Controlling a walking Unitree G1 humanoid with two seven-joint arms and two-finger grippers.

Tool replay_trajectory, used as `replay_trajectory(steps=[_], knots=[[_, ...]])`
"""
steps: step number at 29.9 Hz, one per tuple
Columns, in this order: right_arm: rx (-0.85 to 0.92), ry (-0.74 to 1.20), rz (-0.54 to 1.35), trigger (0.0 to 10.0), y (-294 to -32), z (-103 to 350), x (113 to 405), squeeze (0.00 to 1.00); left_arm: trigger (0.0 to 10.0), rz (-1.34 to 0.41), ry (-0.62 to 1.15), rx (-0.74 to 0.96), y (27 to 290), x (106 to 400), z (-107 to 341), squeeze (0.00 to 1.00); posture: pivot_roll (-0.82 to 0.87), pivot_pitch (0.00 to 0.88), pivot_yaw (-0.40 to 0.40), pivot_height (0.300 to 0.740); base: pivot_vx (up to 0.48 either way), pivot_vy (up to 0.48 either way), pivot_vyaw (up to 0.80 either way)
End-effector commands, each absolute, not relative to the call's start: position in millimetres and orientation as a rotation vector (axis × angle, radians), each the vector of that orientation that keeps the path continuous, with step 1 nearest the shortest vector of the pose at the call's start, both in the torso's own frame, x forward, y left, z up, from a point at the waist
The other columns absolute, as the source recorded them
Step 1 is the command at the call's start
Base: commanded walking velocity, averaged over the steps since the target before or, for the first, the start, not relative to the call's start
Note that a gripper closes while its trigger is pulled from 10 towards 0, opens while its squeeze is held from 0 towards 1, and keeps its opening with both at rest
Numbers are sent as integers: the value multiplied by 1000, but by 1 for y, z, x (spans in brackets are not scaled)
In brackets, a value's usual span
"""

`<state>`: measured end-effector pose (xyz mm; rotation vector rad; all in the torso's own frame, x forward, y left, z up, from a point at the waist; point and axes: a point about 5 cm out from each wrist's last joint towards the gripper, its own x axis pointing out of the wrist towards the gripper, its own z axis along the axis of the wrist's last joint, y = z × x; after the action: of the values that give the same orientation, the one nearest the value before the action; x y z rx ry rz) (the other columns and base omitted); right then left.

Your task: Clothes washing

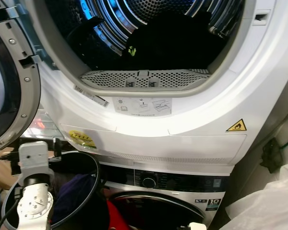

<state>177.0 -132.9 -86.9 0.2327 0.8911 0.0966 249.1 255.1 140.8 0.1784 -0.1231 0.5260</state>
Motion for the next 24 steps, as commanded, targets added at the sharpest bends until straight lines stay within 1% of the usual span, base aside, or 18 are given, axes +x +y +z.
replay_trajectory(steps=[1, 3, 4, 5, 8, 9, 10, 12, 14, 15, 16, 17, 20, 24], knots=[[242, 898, 117, 10000, -124, -86, 179, 0, 10000, 605, -17, 72, 266, 249, 127, 0, 116, 0, 116, 740, 0, 0, 0], [243, 898, 116, 10000, -124, -86, 180, 0, 10000, 635, 46, 14, 268, 249, 119, 0, 112, 0, 120, 740, 0, 0, 0], [243, 898, 116, 10000, -124, -86, 180, 0, 10000, 635, 46, 14, 268, 249, 119, 0, 112, 0, 120, 740, 0, 0, 0], [246, 898, 114, 10000, -124, -86, 180, 0, 10000, 661, 79, -41, 269, 250, 114, 0, 111, 0, 121, 740, 0, 0, 0], [256, 904, 104, 10000, -123, -87, 178, 0, 10000, 690, 200, -331, 271, 260, 99, 0, 109, 0, 127, 740, 0, 0, 0], [256, 904, 104, 10000, -123, -87, 178, 0, 10000, 690, 200, -331, 271, 260, 99, 0, 109, 0, 127, 740, 0, 0, 0], [256, 912, 103, 10000, -123, -88, 175, 0, 10000, 637, 241, -402, 268, 268, 96, 0, 108, 0, 125, 740, 0, 0, 0], [253, 923, 108, 10000, -123, -90, 172, 0, 10000, 632, 242, -462, 270, 277, 97, 0, 109, 0, 121, 740, 0, 0, 0], [252, 925, 109, 10000, -123, -90, 171, 0, 10000, 625, 249, -479, 270, 281, 97, 0, 109, 0, 119, 740, 0, 0, 0], [251, 928, 110, 10000, -123, -90, 170, 0, 10000, 635, 243, -555, 270, 288, 100, 0, 108, 0, 118, 740, 0, 0, 0], [251, 928, 110, 10000, -123, -90, 170, 0, 10000, 635, 243, -555, 270, 288, 100, 0, 108, 0, 118, 740, 0, 0, 0], [248, 934, 112, 10000, -123, -91, 169, 0, 10000, 634, 244, -612, 270, 295, 103, 1000, 104, 0, 117, 740, 0, 0, 0], [241, 941, 118, 10000, -123, -92, 167, 0, 10000, 627, 253, -682, 269, 304, 107, 1000, 101, 0, 115, 740, 0, 0, 0], [221, 964, 122, 10000, -123, -94, 163, 0, 10000, 546, 306, -721, 260, 319, 110, 1000, 97, 0, 109, 740, 0, 0, 0]])
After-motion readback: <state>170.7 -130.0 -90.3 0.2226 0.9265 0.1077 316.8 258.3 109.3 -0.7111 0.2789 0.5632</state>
